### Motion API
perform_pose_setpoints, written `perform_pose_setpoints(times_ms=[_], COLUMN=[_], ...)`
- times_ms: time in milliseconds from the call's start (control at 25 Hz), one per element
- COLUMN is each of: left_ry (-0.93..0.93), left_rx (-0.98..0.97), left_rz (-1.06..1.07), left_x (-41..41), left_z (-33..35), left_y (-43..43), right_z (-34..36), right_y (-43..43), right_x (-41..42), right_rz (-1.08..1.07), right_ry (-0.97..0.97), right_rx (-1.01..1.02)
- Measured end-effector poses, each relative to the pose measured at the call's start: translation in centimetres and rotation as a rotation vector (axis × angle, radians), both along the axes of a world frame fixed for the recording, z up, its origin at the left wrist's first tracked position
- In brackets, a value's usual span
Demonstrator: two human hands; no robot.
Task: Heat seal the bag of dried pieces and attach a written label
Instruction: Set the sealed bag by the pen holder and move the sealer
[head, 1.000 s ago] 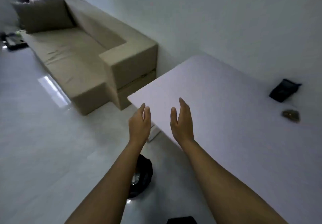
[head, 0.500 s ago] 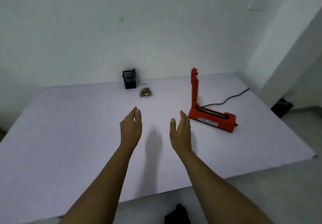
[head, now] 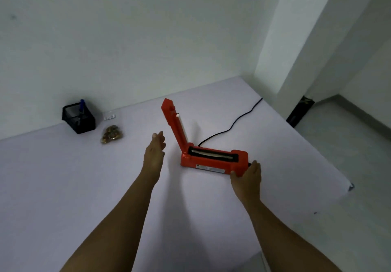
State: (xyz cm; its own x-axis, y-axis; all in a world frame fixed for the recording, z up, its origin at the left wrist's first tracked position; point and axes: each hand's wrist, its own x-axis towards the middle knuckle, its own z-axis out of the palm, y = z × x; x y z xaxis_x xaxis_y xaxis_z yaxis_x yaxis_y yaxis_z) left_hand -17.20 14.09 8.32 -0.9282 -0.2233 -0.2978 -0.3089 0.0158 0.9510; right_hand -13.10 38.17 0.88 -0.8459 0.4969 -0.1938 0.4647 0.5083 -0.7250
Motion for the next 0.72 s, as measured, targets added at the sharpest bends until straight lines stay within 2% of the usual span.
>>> perform_pose_setpoints(times_ms=[80,200,400,480,720], left_ry=[-0.071,-0.155,-0.037,-0.062,-0.204], left_rx=[0.037,0.009,0.011,-0.036,-0.112], left_rz=[-0.079,-0.171,-0.233,-0.288,-0.150], left_x=[-1.4,-2.4,-3.4,-4.1,-6.2], left_z=[-1.0,-2.6,-3.0,-3.5,-4.7], left_y=[0.5,1.7,3.5,4.2,6.0], right_z=[-1.5,-3.1,-3.7,-4.0,-4.7], right_y=[0.8,0.7,0.8,1.0,1.6], right_x=[0.0,0.4,0.4,-0.1,-4.5], right_rz=[-0.015,0.015,0.010,0.017,0.028], right_ry=[-0.030,0.048,0.138,0.144,0.132], right_rx=[-0.092,-0.153,-0.113,-0.103,-0.141])
